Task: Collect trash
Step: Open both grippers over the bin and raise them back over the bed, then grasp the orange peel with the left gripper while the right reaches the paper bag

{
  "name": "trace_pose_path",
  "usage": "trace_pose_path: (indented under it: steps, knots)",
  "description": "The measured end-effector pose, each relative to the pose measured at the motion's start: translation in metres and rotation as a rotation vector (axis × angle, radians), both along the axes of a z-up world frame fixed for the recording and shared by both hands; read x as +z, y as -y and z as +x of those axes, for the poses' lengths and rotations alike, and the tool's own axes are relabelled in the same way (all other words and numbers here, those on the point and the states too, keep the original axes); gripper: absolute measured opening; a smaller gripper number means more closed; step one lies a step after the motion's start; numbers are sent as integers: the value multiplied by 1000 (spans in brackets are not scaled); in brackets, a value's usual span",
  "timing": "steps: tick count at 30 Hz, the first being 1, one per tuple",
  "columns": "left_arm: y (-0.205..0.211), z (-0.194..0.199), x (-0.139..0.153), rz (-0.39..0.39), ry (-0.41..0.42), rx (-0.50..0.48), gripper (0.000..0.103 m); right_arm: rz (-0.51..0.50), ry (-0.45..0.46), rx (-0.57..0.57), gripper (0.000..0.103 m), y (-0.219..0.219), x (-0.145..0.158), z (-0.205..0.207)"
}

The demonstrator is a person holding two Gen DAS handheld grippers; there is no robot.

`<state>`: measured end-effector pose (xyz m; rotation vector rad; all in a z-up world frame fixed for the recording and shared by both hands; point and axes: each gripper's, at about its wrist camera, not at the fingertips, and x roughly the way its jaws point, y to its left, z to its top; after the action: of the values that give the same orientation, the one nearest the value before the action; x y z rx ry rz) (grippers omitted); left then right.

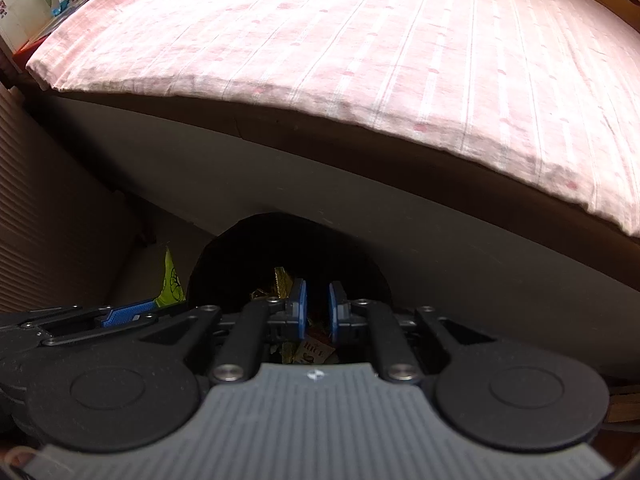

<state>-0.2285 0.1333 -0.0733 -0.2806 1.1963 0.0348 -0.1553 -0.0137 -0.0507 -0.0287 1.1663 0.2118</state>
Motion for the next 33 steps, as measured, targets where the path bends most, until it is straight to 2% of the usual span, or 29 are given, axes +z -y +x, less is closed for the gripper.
trace_pose_path:
  steps: [1,2,4,5,7,14,16,19,20,22,27,28,30,33]
  knots:
    - [0,1,-1,0,-3,5,26,-1,0,0,24,0,0,1]
    - [0,2,-1,-2,-6,8,36,0,1,-1,26,5,1,-3]
    - [0,4,0,2,-5,19,46,1,3,0,29,6,2,-3]
    - [0,5,0,6,-3,22,48,0,4,2,30,6,2,-3]
    - [1,9,0,8,-6,22,51,-2,9,8,39,6,4,-2]
    - [3,12,16,30,4,31,56,19,48,20,44,9,25,-8]
    - [3,12,30,59,44,31,63,42,67,15,44,13,39,-9]
    - [2,20,61,92,145,43,84,95,131,-16,48,25,69,-3]
    - [1,26,73,102,186,47,87,106,152,-27,50,28,78,-1]
    - [1,39,91,109,239,45,87,128,209,-65,62,41,99,12]
    - [4,86,131,93,329,50,90,149,319,-170,72,75,141,58]
    - [4,95,136,85,339,55,91,152,334,-185,77,82,143,70]
    - [6,119,155,65,350,67,91,151,360,-215,79,93,152,87]
    - [14,157,165,51,366,79,91,151,384,-249,84,108,156,116]
